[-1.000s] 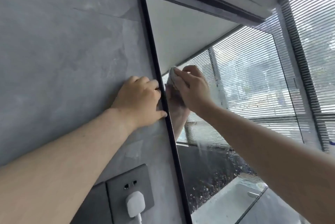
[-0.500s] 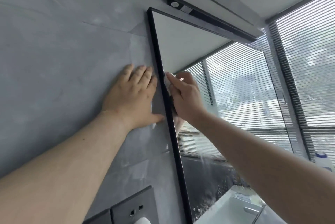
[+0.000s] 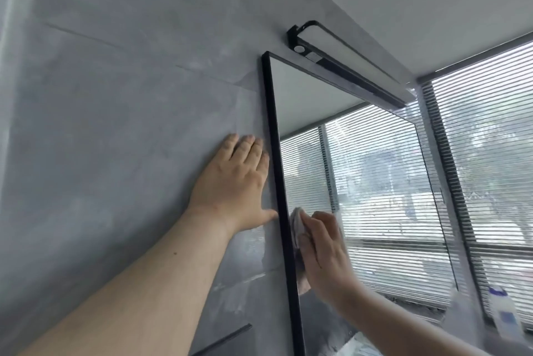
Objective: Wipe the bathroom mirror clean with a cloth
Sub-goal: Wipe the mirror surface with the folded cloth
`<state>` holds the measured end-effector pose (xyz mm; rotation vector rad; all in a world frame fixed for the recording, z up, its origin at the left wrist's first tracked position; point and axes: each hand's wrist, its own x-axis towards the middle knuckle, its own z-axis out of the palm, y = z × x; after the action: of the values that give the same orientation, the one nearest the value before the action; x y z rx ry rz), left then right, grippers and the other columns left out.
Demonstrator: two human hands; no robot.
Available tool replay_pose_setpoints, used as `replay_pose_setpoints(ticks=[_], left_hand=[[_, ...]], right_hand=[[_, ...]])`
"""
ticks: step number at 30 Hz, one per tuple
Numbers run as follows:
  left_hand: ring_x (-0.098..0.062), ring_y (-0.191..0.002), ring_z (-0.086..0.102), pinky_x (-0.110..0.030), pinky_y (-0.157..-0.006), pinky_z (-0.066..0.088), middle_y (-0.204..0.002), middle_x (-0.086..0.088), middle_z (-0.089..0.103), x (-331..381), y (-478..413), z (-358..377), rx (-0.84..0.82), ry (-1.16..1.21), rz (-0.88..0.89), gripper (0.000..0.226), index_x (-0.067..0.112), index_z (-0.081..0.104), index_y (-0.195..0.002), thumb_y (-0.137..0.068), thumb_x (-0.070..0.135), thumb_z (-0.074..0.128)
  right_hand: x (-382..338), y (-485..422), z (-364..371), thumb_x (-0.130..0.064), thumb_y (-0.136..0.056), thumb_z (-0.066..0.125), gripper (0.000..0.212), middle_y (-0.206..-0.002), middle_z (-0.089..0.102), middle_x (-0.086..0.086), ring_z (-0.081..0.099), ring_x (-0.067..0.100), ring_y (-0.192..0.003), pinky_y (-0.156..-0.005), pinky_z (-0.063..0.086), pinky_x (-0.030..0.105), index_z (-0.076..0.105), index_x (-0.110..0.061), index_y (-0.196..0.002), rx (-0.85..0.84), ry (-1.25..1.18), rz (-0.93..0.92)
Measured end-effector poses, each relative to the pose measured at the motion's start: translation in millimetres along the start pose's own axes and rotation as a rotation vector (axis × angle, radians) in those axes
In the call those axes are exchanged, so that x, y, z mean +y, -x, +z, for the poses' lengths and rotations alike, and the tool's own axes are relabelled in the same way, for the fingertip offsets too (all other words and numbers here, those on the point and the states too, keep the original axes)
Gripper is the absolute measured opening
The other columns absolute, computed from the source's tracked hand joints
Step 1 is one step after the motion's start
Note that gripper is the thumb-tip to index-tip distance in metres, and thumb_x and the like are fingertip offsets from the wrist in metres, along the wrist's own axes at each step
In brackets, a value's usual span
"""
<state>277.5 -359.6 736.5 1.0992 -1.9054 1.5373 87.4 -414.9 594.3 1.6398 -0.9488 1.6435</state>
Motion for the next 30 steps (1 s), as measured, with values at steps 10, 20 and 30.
replay_pose_setpoints(ticks=[10, 20, 30], left_hand=[[-0.03, -0.152, 0.005, -0.05, -0.122, 0.0, -0.164, -0.016, 0.01, 2.2, -1.1, -0.9, 0.003, -0.009, 0.009, 0.108, 0.006, 0.014, -0.156, -0.08, 0.08, 0.039], [-0.032, -0.152, 0.006, -0.053, -0.121, -0.001, -0.163, -0.017, 0.013, 3.8, 2.2, -2.8, 0.033, -0.053, 0.03, 0.107, 0.004, 0.016, -0.155, -0.082, 0.081, 0.027], [-0.029, -0.122, 0.054, -0.046, -0.106, 0.037, -0.126, -0.012, 0.062, 0.8, -10.1, -1.5, 0.074, -0.043, 0.022, 0.09, 0.011, 0.066, -0.12, -0.07, 0.075, 0.028]], right_hand=[[-15.9, -42.4, -1.0, -0.028, -0.099, 0.049, 0.034, -0.111, 0.046, -0.014, 0.051, 0.008, -0.098, -0.082, 0.034, 0.012, 0.062, -0.015, -0.127, 0.023, -0.021, 0.042], [-44.6, -172.2, -8.5, -0.026, -0.098, 0.059, 0.03, -0.111, 0.056, -0.01, 0.057, 0.013, -0.102, -0.085, 0.04, 0.023, 0.067, -0.018, -0.127, 0.033, -0.173, 0.151], [-32.7, -142.8, -15.4, -0.036, -0.103, 0.049, 0.035, -0.114, 0.052, -0.015, 0.053, 0.009, -0.106, -0.09, 0.041, 0.027, 0.063, -0.028, -0.133, -0.071, -0.194, 0.094]])
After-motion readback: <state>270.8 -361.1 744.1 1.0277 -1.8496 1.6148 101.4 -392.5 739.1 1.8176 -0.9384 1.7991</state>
